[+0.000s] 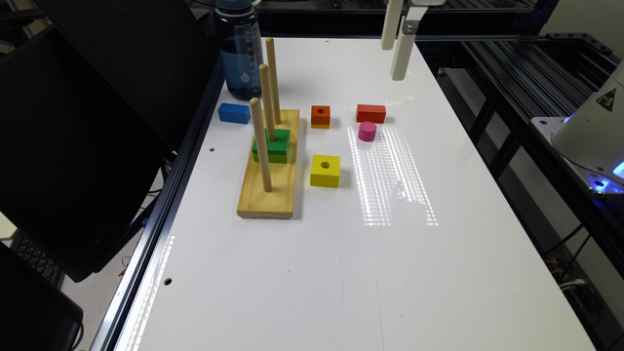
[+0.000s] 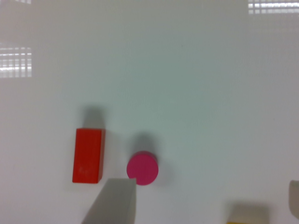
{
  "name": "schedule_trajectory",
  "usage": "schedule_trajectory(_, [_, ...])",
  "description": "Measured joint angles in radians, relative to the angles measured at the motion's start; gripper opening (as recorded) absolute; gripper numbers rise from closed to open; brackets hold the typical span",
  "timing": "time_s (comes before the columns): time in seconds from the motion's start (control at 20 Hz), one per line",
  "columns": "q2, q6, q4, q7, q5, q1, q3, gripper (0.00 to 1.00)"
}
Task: Pick up yellow block.
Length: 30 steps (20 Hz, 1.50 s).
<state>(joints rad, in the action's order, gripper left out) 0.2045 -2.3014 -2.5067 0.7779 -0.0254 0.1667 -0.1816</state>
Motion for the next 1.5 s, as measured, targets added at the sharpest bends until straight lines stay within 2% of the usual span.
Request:
schedule_trajectory(0.2, [-0.042,0.0,0.043,0.024,0.0001,0.0,-0.024,1.0])
schedule_trajectory(0.35, [-0.065,0.0,0.065,0.032,0.0006,0.0,-0.032,1.0])
schedule_trajectory(0.5, [-0.074,0.0,0.074,0.034,0.0006,0.0,-0.035,1.0])
schedule_trajectory(0.8, [-0.083,0.0,0.088,0.061,0.0007,0.0,-0.062,1.0])
schedule_trajectory(1.05, [-0.097,0.0,0.104,0.07,0.0007,0.0,-0.071,1.0])
schedule_trajectory(1.1, [-0.103,0.0,0.112,0.078,0.0006,0.0,-0.079,1.0])
schedule_trajectory(1.3, [-0.14,0.0,0.151,0.13,0.0052,0.001,-0.126,1.0])
schedule_trajectory(1.4, [-0.158,0.0,0.168,0.144,0.0109,0.001,-0.136,1.0])
schedule_trajectory(1.5, [-0.17,0.0,0.178,0.147,0.0127,0.001,-0.138,1.0])
